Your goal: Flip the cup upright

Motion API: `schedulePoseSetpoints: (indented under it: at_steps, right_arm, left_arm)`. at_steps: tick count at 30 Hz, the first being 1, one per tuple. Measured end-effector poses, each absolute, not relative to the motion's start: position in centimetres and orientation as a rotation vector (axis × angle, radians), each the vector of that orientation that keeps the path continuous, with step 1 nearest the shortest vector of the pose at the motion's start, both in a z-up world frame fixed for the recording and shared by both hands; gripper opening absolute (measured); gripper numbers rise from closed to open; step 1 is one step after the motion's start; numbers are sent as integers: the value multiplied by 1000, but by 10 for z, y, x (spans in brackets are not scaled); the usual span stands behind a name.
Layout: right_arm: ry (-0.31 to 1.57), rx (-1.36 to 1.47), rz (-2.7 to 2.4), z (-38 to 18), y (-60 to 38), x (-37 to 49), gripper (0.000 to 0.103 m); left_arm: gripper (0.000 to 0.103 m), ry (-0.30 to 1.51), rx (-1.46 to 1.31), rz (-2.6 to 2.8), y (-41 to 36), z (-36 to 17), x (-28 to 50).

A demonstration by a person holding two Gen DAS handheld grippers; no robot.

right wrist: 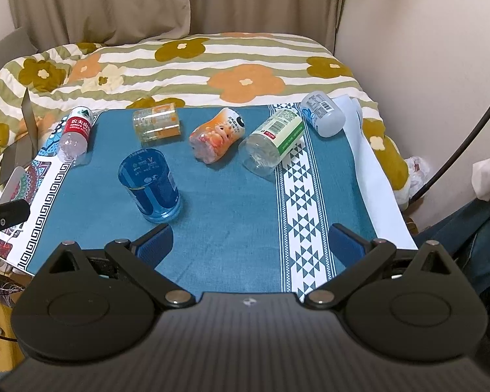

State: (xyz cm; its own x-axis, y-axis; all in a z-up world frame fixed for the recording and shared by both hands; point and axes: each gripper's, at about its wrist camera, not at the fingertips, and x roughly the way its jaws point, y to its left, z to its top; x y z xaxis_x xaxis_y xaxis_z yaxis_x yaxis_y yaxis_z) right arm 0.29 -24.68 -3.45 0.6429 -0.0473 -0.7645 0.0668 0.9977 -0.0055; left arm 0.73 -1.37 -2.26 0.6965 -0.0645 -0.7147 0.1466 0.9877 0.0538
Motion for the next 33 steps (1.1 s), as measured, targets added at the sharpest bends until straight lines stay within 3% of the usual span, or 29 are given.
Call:
schedulePoseSetpoints:
  at_steps: [33]
  right_arm:
    - [868, 32, -58, -35, -250, 4, 103]
  left_arm:
    - [103, 775, 119, -94, -17, -20, 8]
